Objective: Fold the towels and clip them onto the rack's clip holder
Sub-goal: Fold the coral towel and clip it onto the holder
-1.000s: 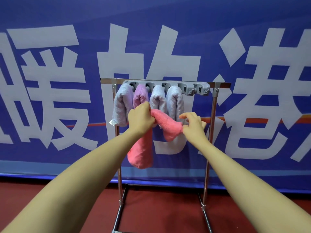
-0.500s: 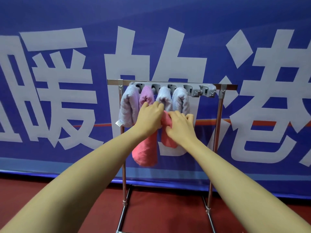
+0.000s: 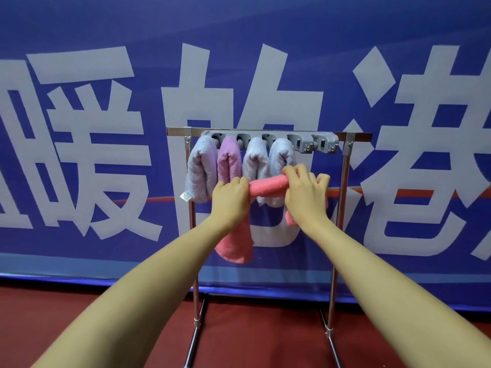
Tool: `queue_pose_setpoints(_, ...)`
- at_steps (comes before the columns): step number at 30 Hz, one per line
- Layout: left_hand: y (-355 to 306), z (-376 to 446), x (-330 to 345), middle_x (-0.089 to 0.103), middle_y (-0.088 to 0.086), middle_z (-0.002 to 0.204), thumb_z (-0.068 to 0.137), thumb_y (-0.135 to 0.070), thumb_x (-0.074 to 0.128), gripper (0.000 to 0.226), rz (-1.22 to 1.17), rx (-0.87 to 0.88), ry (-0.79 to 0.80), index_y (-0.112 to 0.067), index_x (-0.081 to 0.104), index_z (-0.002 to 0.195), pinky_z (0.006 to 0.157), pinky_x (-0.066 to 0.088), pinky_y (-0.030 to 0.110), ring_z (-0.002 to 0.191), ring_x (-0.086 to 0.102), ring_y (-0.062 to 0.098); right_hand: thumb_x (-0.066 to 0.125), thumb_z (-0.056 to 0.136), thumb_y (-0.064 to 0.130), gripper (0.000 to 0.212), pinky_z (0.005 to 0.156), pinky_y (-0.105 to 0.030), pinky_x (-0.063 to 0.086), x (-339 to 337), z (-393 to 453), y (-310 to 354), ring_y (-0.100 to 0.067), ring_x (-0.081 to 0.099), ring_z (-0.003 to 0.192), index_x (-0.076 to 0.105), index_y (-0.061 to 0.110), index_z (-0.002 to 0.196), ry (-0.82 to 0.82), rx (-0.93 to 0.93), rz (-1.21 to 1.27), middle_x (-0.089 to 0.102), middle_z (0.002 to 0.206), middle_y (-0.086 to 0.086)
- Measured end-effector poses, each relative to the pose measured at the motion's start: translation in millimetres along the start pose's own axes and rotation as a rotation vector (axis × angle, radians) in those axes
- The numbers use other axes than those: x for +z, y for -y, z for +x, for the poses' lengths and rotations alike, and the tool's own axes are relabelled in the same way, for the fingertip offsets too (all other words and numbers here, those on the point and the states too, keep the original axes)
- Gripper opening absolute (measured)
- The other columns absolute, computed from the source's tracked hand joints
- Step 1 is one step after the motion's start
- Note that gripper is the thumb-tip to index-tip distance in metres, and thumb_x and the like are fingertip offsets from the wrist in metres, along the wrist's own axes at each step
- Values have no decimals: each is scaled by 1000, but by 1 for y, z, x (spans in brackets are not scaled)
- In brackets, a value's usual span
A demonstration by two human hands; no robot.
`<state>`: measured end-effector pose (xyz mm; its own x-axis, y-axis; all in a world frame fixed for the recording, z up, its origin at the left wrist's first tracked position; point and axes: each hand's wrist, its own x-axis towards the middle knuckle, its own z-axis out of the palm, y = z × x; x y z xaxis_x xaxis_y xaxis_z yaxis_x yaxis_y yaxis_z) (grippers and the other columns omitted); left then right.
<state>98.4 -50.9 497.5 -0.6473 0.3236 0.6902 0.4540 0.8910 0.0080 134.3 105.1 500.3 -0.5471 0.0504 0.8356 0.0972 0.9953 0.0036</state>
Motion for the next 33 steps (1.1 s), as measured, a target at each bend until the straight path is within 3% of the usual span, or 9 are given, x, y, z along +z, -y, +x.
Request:
queue_pose_setpoints(3, -5, 9, -9, 62, 11, 102, 84, -13, 50, 17, 26, 11, -6, -7, 52, 100, 76, 32, 34, 88, 58, 34, 62, 66, -6, 39, 77, -41, 25, 2, -4, -4, -32, 57, 74, 60, 9, 101, 30, -26, -6, 61, 93, -11)
queue_pose_setpoints(7, -16, 24, -21, 62, 12, 73, 58, 1, 67, 24, 47, 93, -88, -5, 56, 79, 61, 26, 31, 58, 59, 31, 62, 56, -11, 50, 77, -37, 24, 10, -13, -8, -29, 56, 77, 62, 12, 100, -80, -33, 19, 61, 91, -6)
queue_pose_setpoints(12, -27, 36, -30, 57, 10, 60, 44, 5, 66, 29, 3, 168, -163, -6, 54, 68, 56, 27, 29, 45, 54, 28, 28, 63, 0, 45, 73, -32, 21, 6, -6, -15, -21, 45, 72, 61, 15, 89, -245, -30, 155, 55, 80, -1)
queue_pose_setpoints(15, -37, 42, -32, 57, 13, 62, 46, 8, 64, 28, -39, 154, -162, -5, 53, 69, 56, 27, 30, 46, 53, 30, 38, 64, 0, 35, 70, -33, 19, -2, 3, -25, -26, 50, 71, 60, 12, 88, -198, -5, 209, 53, 79, -3)
queue_pose_setpoints(18, -50, 47, -33, 58, 12, 61, 46, 8, 66, 27, -36, 170, -163, -5, 55, 68, 57, 27, 29, 47, 55, 30, 48, 67, 18, 27, 72, -34, 19, -9, 7, -39, -23, 49, 77, 58, 12, 92, -121, -7, 195, 52, 84, -3)
queue_pose_setpoints(23, -67, 63, -28, 54, 8, 54, 38, 5, 73, 34, -8, 209, -207, -8, 52, 62, 50, 29, 26, 38, 49, 27, 70, 67, 48, 41, 72, -36, 19, -7, 28, -62, -24, 53, 78, 58, 15, 88, -148, 48, 59, 56, 84, 0)
queue_pose_setpoints(25, -75, 73, -28, 59, 11, 67, 51, 3, 71, 28, -26, 205, -195, -6, 56, 73, 56, 33, 30, 53, 56, 30, 73, 66, 47, 38, 72, -36, 19, -8, 41, -69, -24, 54, 77, 57, 16, 83, -161, 87, 34, 57, 81, 0)
queue_pose_setpoints(28, -88, 91, -28, 60, 10, 103, 79, -5, 51, 23, -27, 150, -107, -8, 52, 102, 73, 27, 32, 91, 57, 33, 70, 66, 28, 18, 73, -36, 19, -9, 61, -80, -24, 53, 72, 57, 17, 73, -200, 123, 17, 58, 73, 1)
queue_pose_setpoints(33, -105, 128, -18, 56, 10, 106, 81, -4, 48, 21, -49, 87, -87, -8, 47, 102, 70, 22, 30, 90, 55, 33, 55, 61, 11, 4, 71, -35, 18, 3, 93, -102, -23, 49, 59, 54, 15, 59, -293, 143, 19, 55, 59, 1)
